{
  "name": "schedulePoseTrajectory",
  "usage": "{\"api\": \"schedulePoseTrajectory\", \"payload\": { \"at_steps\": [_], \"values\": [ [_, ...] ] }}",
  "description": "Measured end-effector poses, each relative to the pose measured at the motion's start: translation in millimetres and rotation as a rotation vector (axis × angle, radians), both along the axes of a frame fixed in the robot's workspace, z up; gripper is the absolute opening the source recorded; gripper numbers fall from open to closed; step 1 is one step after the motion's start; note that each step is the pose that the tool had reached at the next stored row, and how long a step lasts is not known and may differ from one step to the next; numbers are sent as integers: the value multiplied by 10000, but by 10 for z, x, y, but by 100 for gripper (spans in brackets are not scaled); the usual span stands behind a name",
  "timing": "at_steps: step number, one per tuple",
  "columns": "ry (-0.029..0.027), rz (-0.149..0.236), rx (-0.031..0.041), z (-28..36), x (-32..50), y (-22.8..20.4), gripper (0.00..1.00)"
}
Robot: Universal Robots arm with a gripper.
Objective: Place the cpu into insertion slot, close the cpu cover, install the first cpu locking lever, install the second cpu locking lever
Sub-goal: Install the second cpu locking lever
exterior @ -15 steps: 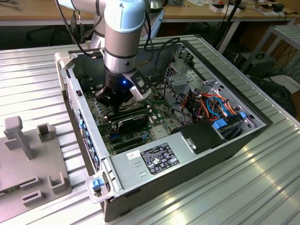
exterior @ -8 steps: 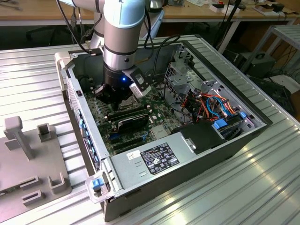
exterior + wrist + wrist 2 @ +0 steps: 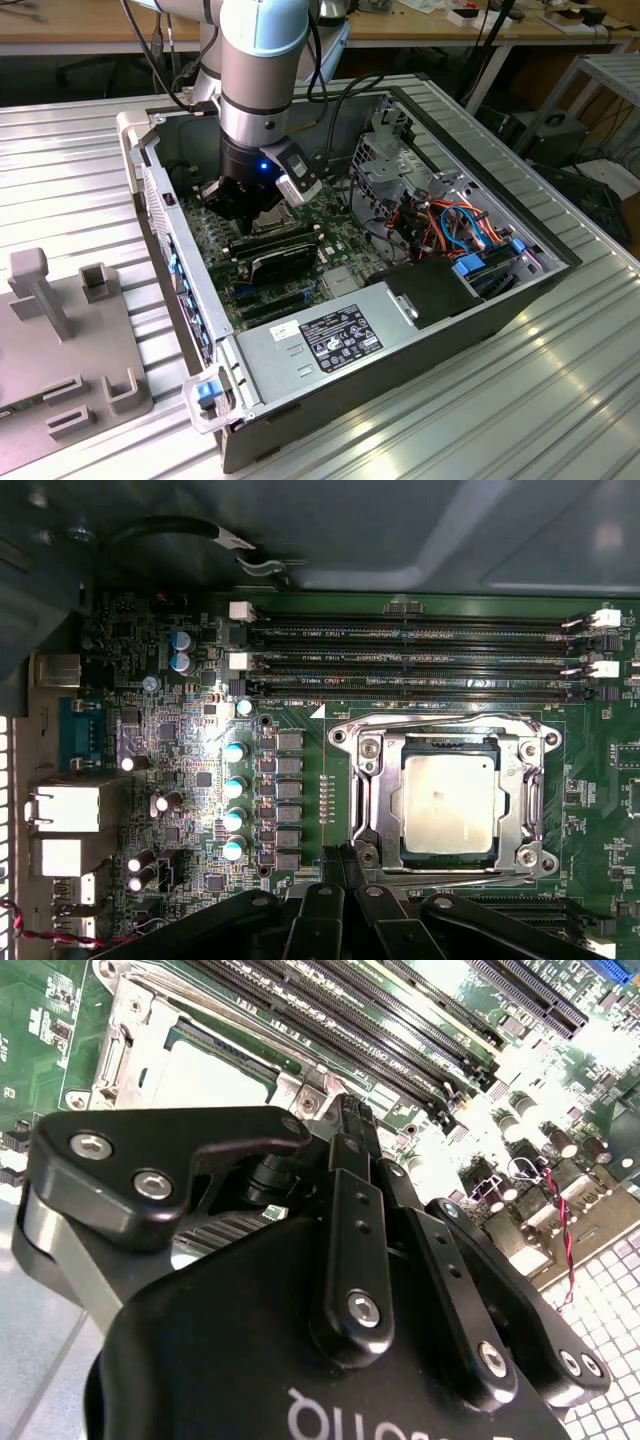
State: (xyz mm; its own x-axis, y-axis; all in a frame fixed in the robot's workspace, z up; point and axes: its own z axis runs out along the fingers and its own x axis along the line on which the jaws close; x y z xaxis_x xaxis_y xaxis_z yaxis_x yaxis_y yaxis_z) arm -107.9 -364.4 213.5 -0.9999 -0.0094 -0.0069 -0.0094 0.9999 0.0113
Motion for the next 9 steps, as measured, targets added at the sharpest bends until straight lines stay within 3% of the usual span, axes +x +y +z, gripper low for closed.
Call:
{"api": "schedulePoseTrajectory", "payload": {
  "at_steps": [9],
  "values": [
    [0,0,0,4,0,0,11]
  ]
}}
